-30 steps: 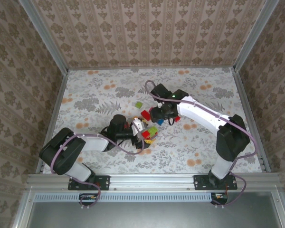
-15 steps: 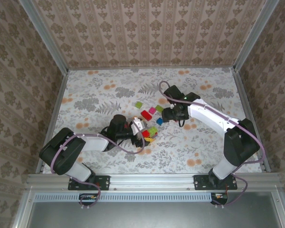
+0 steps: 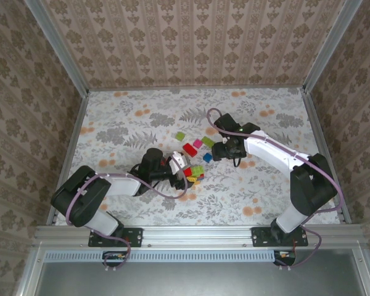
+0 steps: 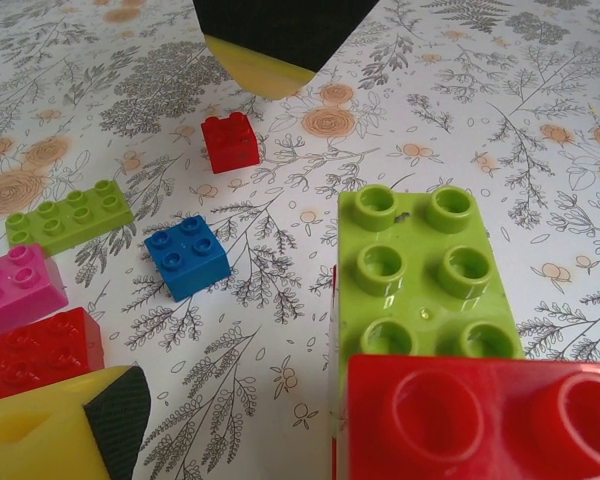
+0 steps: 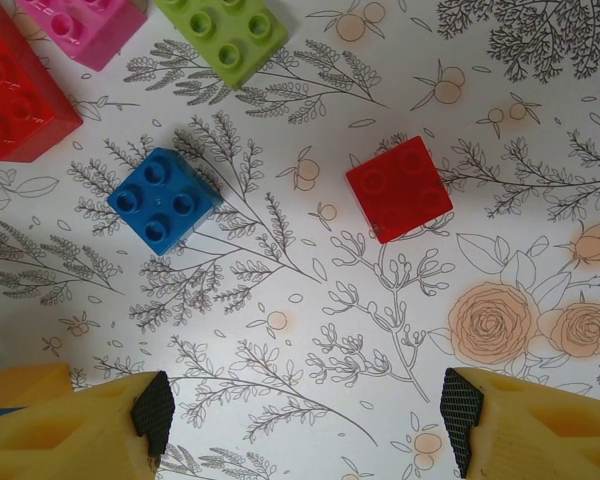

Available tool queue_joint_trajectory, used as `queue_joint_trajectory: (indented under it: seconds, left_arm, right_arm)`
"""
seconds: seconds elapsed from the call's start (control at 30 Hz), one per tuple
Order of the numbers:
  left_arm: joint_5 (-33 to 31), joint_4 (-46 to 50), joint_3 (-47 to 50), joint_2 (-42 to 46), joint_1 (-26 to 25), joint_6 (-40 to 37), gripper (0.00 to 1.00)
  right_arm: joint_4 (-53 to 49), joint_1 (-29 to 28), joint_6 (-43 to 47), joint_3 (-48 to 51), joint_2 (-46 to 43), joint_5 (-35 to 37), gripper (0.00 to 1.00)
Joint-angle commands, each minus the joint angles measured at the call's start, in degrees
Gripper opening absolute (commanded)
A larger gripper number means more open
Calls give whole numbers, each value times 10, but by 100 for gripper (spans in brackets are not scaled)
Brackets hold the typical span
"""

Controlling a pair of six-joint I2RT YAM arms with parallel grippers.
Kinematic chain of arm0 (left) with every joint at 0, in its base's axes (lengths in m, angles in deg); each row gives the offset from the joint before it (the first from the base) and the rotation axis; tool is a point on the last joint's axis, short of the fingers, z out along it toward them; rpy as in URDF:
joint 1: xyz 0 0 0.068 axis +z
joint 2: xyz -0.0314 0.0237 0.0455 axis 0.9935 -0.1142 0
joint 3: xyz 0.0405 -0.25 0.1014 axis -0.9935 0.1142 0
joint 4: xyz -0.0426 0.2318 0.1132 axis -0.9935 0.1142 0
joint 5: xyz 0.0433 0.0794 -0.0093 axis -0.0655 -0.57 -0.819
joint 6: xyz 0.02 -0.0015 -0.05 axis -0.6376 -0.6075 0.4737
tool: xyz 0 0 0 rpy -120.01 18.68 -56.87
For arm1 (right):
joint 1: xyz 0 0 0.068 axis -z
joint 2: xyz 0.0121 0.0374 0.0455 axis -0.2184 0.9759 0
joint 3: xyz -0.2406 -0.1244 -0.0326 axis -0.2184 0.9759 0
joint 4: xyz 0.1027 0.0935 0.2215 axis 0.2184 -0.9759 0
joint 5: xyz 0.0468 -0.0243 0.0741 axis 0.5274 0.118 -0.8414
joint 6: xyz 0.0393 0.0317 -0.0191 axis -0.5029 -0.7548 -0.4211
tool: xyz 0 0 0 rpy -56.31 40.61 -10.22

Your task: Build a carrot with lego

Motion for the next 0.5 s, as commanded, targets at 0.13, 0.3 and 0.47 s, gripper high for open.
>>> queue_joint_trajectory:
  seconds: [0.13,0.3,0.47]
  left_arm:
    - [33,-17,-7,16,3,1,87]
    - [60,-35,1,35,6,14,86]
    - [84,-56,-2,22,10,30,85]
  right_arm:
    - [37,21,37,6,16,-2,74]
    - [63,30,82,7,38,-7,75]
    - [83,44,99,9,52,-19,76]
